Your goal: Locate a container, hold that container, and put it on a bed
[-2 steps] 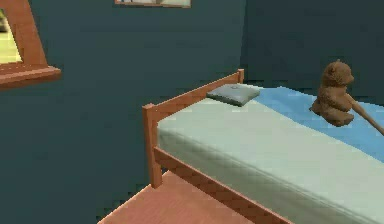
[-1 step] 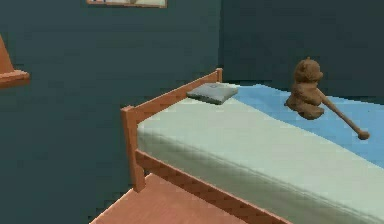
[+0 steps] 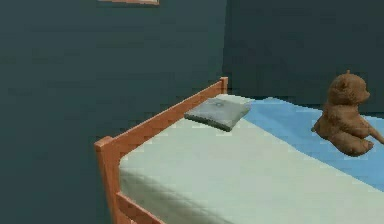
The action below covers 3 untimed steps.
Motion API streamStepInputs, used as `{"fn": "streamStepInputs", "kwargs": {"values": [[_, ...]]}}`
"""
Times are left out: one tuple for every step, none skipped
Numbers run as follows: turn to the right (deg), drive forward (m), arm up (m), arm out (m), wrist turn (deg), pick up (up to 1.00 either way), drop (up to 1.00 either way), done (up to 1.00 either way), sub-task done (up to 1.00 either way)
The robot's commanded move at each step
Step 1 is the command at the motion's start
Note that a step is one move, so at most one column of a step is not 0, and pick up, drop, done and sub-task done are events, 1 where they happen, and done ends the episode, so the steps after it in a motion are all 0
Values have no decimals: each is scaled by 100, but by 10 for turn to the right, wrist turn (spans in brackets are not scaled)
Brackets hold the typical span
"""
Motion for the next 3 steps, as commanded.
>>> {"fn": "streamStepInputs", "kwargs": {"values": [[420, 0, 0, 0, 0, 0, 0, 0, 0], [0, 30, 0, 0, 0, 0, 0, 0, 0], [-60, 0, 0, 0, 0, 0, 0, 0, 0]]}}
